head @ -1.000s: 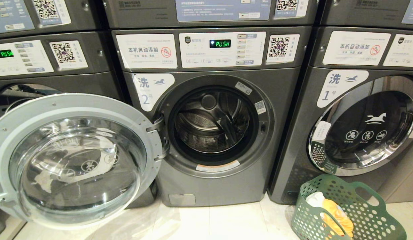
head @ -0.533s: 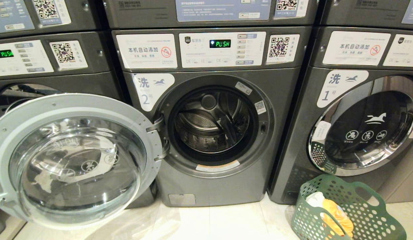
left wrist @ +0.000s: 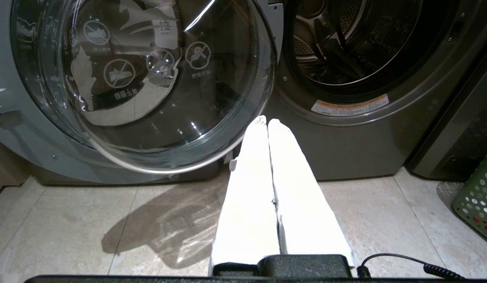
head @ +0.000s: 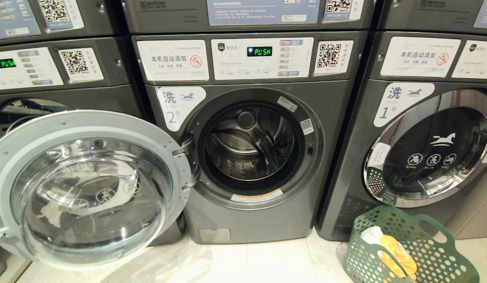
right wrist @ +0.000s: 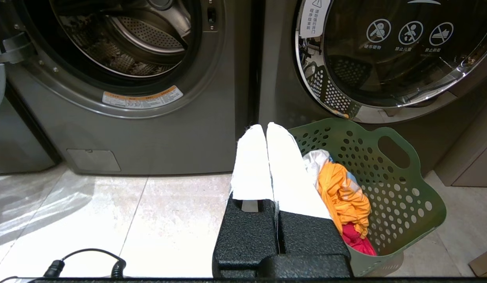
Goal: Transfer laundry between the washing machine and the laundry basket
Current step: Close the washing machine door with the left hand
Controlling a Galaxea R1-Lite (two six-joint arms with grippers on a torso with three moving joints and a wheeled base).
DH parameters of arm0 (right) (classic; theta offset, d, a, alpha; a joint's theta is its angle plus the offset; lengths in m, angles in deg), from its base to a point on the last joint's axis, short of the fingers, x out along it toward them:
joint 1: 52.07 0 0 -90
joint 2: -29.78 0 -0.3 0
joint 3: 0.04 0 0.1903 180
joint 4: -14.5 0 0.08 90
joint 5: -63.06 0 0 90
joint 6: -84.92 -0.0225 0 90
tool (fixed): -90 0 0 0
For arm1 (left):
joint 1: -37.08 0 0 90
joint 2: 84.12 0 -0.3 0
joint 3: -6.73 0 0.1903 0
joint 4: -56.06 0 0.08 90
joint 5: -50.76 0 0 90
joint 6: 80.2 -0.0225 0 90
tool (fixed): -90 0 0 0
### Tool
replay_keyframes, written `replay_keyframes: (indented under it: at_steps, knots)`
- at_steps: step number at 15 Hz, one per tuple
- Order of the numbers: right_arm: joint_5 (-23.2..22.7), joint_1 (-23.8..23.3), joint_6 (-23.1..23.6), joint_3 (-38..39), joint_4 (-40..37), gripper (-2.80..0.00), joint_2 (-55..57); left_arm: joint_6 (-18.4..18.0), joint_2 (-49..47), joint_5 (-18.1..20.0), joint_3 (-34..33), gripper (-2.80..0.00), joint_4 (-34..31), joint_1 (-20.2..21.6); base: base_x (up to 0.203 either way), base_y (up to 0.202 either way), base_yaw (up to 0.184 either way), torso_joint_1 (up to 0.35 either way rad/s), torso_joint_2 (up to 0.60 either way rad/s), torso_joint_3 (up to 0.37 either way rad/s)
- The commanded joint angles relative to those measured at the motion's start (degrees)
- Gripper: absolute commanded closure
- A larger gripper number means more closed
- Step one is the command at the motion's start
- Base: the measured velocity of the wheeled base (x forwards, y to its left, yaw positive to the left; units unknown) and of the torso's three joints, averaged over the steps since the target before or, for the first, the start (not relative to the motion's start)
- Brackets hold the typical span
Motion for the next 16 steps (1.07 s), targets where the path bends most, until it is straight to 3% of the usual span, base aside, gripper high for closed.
replay_keyframes:
  at_steps: [1, 8, 10, 13, 16]
  knots:
    - [0.0, 0.0, 0.0, 0.0, 0.0, 0.0, 0.1, 0.1, 0.1, 0.0, 0.0, 0.0, 0.0, 0.0, 0.0, 0.0, 0.0, 0.0, 0.0, 0.0]
    - [0.0, 0.0, 0.0, 0.0, 0.0, 0.0, 0.1, -0.1, -0.2, 0.0, 0.2, 0.0, -0.5, 0.0, 0.0, 0.0, 0.0, 0.0, 0.0, 0.0]
    - [0.0, 0.0, 0.0, 0.0, 0.0, 0.0, 0.1, -2.2, 0.0, 0.0, 2.3, 0.0, 0.0, 0.0, 0.0, 0.0, 0.0, 0.0, 0.0, 0.0]
    - [0.0, 0.0, 0.0, 0.0, 0.0, 0.0, 0.1, -2.5, -2.8, -1.4, 15.7, 0.0, -6.9, 0.2, 0.0, 0.0, 0.0, 0.0, 0.0, 0.0]
    - [0.0, 0.0, 0.0, 0.0, 0.0, 0.0, 0.1, -2.7, -17.8, -4.0, 33.5, 0.0, -14.9, 0.3, 0.0, 0.0, 0.0, 0.0, 0.0, 0.0]
